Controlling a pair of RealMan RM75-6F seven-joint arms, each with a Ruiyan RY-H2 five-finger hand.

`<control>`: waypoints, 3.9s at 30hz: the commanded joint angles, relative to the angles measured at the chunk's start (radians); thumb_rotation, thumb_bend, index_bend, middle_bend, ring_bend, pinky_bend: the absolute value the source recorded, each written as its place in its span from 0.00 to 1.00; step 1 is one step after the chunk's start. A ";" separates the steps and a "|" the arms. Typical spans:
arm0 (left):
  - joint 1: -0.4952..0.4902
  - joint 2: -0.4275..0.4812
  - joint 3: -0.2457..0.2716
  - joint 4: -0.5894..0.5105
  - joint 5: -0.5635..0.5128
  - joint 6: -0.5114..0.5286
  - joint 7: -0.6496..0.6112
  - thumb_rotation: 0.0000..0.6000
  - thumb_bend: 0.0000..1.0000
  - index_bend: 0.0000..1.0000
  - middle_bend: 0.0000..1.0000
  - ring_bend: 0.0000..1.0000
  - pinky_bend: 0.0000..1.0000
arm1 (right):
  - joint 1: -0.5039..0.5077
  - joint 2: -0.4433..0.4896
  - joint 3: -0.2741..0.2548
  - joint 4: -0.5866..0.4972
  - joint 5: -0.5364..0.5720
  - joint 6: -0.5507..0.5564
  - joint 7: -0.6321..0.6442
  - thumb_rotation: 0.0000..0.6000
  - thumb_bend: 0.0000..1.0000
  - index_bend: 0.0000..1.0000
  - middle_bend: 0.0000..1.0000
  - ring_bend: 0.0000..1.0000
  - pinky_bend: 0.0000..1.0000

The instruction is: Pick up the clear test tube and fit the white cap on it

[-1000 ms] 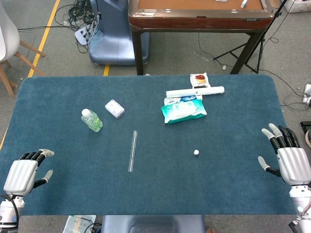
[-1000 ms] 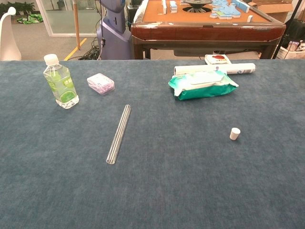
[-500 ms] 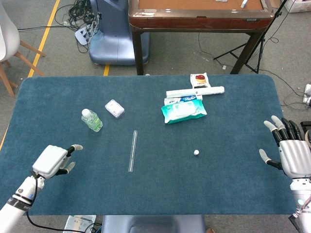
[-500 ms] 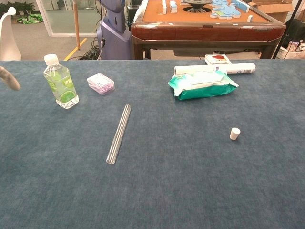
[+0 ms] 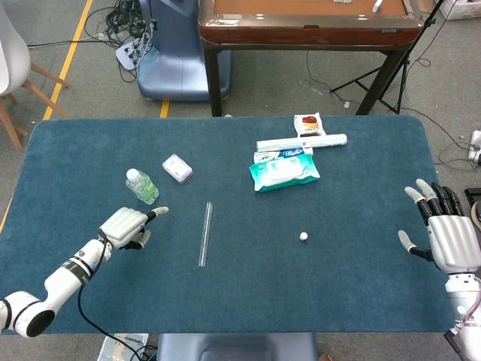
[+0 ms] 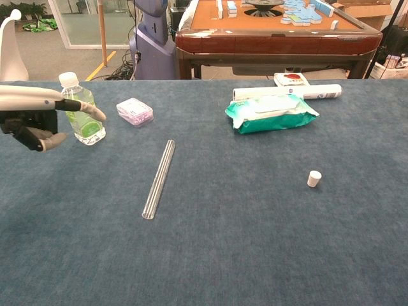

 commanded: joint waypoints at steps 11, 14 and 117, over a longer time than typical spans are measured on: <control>-0.150 -0.151 -0.011 0.082 -0.176 -0.090 0.121 1.00 0.61 0.09 1.00 1.00 1.00 | -0.006 0.006 -0.007 -0.003 0.015 0.003 -0.002 1.00 0.30 0.14 0.08 0.00 0.01; -0.179 -0.186 -0.009 0.102 -0.214 -0.095 0.149 1.00 0.61 0.09 1.00 1.00 1.00 | -0.008 0.007 -0.009 -0.003 0.015 0.006 -0.002 1.00 0.30 0.14 0.08 0.00 0.01; -0.100 -0.298 0.142 0.018 -0.412 0.391 0.362 1.00 0.25 0.41 1.00 1.00 1.00 | -0.041 0.011 -0.032 0.002 -0.012 0.033 0.034 1.00 0.30 0.13 0.08 0.00 0.01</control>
